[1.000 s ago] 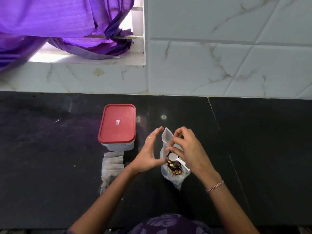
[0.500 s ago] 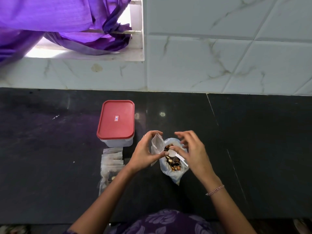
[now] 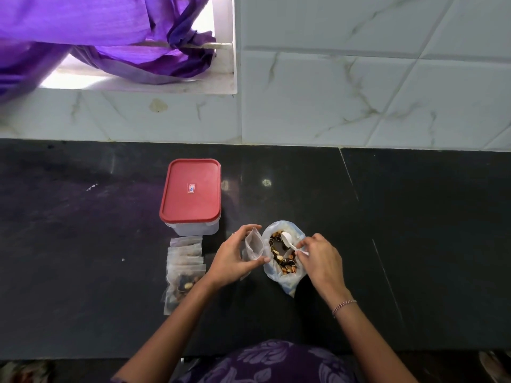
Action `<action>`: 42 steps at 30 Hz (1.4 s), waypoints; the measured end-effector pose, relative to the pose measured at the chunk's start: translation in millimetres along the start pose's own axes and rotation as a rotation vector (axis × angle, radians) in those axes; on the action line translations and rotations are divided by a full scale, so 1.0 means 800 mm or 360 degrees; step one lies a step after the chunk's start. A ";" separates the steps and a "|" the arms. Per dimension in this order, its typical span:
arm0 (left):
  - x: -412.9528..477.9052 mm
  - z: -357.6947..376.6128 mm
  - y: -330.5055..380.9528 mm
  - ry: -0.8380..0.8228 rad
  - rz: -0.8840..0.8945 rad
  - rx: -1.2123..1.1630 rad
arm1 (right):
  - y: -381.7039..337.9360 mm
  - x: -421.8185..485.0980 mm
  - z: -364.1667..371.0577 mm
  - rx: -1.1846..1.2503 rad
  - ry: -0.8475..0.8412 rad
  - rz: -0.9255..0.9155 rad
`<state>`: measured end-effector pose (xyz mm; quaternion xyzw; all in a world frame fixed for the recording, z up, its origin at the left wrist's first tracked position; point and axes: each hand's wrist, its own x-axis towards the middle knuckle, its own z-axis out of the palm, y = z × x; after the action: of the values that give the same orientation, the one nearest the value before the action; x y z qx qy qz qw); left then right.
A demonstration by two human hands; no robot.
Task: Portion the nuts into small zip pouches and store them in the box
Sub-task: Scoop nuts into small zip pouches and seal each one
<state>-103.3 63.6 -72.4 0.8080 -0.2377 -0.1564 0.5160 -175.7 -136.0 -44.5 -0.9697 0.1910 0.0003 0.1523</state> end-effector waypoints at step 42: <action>-0.022 0.038 -0.012 -0.0214 -0.0220 0.0033 | -0.014 0.009 0.017 0.0481 -0.0470 0.0246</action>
<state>-131.5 53.6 -93.6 0.8154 -0.2171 -0.2430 0.4784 -163.9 -124.6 -54.4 -0.9078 0.2382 0.1255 0.3216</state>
